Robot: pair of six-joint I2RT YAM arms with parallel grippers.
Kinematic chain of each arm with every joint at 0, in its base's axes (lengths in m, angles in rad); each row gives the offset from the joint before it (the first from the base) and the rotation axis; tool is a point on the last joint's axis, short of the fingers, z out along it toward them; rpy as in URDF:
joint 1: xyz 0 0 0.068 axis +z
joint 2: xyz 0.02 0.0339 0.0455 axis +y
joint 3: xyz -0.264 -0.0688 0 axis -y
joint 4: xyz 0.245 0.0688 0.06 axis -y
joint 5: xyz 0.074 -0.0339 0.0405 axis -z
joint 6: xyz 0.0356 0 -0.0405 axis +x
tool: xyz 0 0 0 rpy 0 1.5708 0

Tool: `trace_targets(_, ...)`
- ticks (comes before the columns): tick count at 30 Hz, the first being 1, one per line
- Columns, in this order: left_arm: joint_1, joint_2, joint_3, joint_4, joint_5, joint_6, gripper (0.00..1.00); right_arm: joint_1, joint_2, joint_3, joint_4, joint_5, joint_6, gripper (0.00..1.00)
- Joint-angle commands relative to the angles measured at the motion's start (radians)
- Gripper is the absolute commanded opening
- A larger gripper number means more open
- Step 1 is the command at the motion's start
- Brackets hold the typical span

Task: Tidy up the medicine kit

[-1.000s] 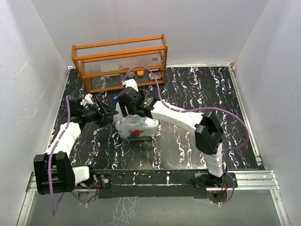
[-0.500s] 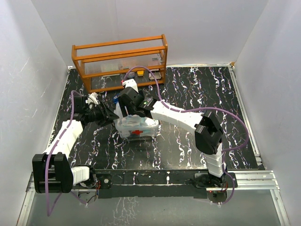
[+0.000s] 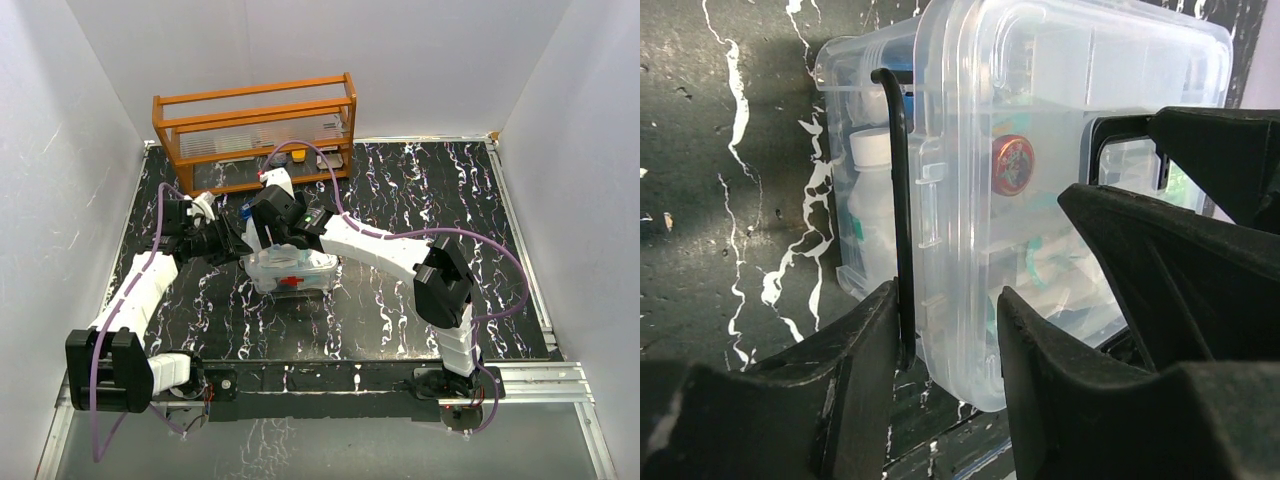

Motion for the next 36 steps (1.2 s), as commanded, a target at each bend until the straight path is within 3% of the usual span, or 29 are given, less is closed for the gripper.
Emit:
trace_targets(1,-0.026,-0.011,0.028,-0.112,-0.136,0.094,0.33,-0.005,0.08,-0.026,-0.061,-0.047,0.032,0.69)
trace_targets(13,-0.073,0.051,0.063,-0.173,-0.252,0.143,0.51,-0.005,0.082,-0.022,-0.059,-0.05,0.033,0.68)
trace_targets(29,-0.12,0.054,0.094,-0.183,-0.302,0.162,0.22,-0.006,0.088,-0.022,-0.058,-0.056,0.036,0.68)
trace_targets(36,-0.125,0.054,0.112,-0.176,-0.261,0.15,0.21,-0.008,0.071,-0.012,-0.057,-0.061,0.042,0.68)
